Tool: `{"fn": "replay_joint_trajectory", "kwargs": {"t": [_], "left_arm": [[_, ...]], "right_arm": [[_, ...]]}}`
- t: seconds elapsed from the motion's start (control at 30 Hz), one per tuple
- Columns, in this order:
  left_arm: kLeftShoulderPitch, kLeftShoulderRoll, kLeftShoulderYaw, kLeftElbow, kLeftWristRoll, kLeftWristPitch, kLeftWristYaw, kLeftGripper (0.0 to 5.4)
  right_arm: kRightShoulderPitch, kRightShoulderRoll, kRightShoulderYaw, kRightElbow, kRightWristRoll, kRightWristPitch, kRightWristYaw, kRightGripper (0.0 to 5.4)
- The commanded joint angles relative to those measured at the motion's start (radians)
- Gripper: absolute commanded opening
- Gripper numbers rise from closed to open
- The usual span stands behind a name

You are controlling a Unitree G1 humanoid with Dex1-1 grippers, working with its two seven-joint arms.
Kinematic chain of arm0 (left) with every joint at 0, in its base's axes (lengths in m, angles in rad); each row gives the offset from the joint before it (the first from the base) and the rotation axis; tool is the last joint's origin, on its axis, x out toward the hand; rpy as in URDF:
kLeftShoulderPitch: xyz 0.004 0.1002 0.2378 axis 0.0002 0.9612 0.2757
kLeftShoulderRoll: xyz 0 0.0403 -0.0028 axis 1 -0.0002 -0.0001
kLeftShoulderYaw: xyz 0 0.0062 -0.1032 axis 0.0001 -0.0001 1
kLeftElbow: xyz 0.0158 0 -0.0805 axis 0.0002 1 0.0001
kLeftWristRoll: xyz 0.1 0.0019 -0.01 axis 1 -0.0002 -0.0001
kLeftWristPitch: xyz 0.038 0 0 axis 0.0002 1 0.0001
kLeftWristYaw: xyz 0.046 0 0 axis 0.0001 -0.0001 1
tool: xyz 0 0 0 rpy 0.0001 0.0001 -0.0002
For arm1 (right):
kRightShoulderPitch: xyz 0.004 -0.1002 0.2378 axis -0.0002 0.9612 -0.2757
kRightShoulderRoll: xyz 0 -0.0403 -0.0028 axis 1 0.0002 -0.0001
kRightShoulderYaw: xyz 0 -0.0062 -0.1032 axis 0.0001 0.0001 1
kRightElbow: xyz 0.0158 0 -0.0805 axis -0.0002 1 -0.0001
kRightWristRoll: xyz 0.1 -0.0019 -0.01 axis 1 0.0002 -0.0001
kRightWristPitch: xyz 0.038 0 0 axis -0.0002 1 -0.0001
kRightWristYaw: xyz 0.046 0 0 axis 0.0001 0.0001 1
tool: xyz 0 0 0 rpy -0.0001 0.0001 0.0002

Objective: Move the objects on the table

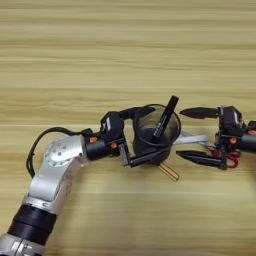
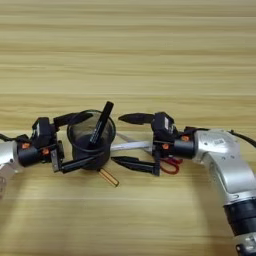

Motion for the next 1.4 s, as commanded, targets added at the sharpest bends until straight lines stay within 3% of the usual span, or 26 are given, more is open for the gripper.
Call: {"fn": "replay_joint_trajectory", "kwargs": {"t": [0.03, 0.3, 0.5, 0.73, 1.23, 1.4], "left_arm": [[-0.016, -0.001, 0.005, 0.011, 0.014, -0.02, 0.003, 4.69], [-0.033, -0.026, 0.009, 0.044, 0.015, -0.035, 0.022, 4.69], [-0.062, -0.076, 0.037, 0.09, 0.02, -0.055, 0.085, 4.69], [-0.09, -0.108, 0.053, 0.142, 0.033, -0.082, 0.128, 4.69], [-0.158, -0.164, 0.068, 0.294, 0.1, -0.157, 0.214, 4.69], [-0.181, -0.176, 0.059, 0.37, 0.149, -0.201, 0.25, 4.69]], "right_arm": [[0.01, -0.01, -0.033, 0.021, 0.007, -0.014, -0.01, 5.4], [0.011, 0.006, -0.053, 0.047, 0.011, -0.021, -0.026, 5.4], [0.002, 0.034, -0.056, 0.092, 0.01, -0.04, -0.036, 5.4], [-0.01, 0.064, -0.051, 0.118, 0.007, -0.051, -0.048, 5.4], [-0.002, 0.091, -0.047, 0.113, 0.003, -0.063, -0.052, 5.4], [0.002, 0.093, -0.043, 0.102, 0.005, -0.062, -0.053, 5.4]]}}
